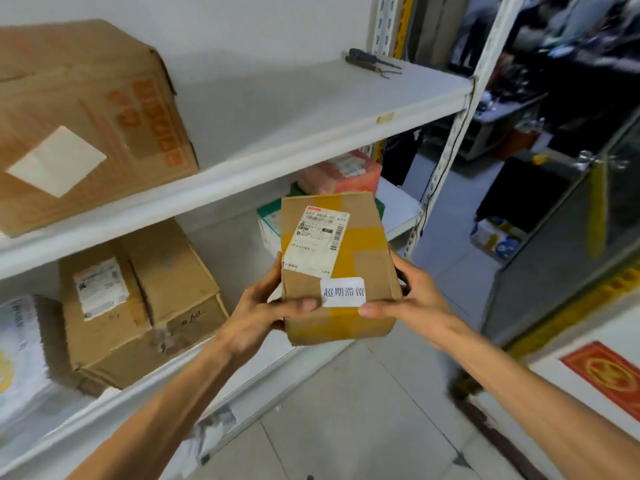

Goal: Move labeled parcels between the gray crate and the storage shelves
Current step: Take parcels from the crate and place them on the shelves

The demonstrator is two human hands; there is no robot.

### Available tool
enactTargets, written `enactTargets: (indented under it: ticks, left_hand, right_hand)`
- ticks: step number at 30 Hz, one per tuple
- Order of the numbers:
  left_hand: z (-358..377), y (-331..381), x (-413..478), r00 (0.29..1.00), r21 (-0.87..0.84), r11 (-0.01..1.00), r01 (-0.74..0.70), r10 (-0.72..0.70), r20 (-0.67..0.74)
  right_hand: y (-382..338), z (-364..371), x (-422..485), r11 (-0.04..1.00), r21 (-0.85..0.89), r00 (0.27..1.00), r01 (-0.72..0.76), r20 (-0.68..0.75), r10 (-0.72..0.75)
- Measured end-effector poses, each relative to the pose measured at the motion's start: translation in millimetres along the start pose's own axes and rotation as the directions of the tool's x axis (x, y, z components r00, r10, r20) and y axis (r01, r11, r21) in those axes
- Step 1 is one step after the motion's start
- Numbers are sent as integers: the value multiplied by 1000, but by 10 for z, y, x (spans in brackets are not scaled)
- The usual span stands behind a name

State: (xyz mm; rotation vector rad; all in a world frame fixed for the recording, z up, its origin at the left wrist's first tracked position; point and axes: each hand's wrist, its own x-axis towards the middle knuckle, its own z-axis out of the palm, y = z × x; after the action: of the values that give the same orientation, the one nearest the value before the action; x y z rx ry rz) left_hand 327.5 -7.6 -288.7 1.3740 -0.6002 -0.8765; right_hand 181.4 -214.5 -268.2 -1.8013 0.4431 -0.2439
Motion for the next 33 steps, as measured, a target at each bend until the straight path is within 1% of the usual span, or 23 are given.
enactTargets:
  ticks: [3, 5, 8, 11, 13, 17, 20, 23, 25, 27, 30, 33]
  left_hand:
    - [113, 5, -62, 999, 15, 1000, 12, -12, 39]
    - [218, -6, -55, 995, 21, 1000, 9, -11, 96]
    - [420, -63, -18, 982, 64, 997, 37, -48, 182]
    - [755, -100, 113, 949, 94, 994, 50, -76, 307]
    - [1046, -174, 176, 910, 122, 991, 48, -94, 405]
    - [1795, -333, 271, 821, 137, 986, 90, -152, 550]
    - [2442, -436, 292, 704, 174, 978, 113, -202, 681]
    - [3131, -518, 247, 576, 221, 967, 124, -251, 778]
    - [3607, -567, 184, 478, 261, 955, 139, -296, 827]
    - [4095, -626, 94, 384, 282, 946, 159, -322, 866]
    - [4785, -727, -98, 261, 299, 946, 128, -323, 910]
    - [5397, -842, -307, 130, 307, 948, 83, -316, 940]
  right_hand:
    - [-2, -9, -284, 999, 8, 996, -37, -84, 37]
    - [35, -28, -498, 998, 23, 986, -52, -158, 55]
    - [125, -76, -856, 995, 83, 962, -56, -262, 76]
    - [210, -221, -1234, 994, 80, 922, -71, -375, 96]
    - [276, -309, -1537, 988, 117, 871, -102, -469, 145]
    - [373, -595, -2206, 976, 178, 734, -129, -645, 215]
    - [452, -793, -2771, 974, 181, 627, -139, -745, 228]
    - [539, -942, -3332, 967, 202, 482, -154, -839, 252]
    - [635, -1048, -3699, 957, 239, 379, -165, -881, 285]
    - [769, -1140, -4050, 944, 274, 249, -182, -916, 314]
    - [896, -1249, -4519, 932, 333, 68, -141, -936, 344]
    - [966, -1348, -4937, 939, 334, -51, -82, -942, 330]
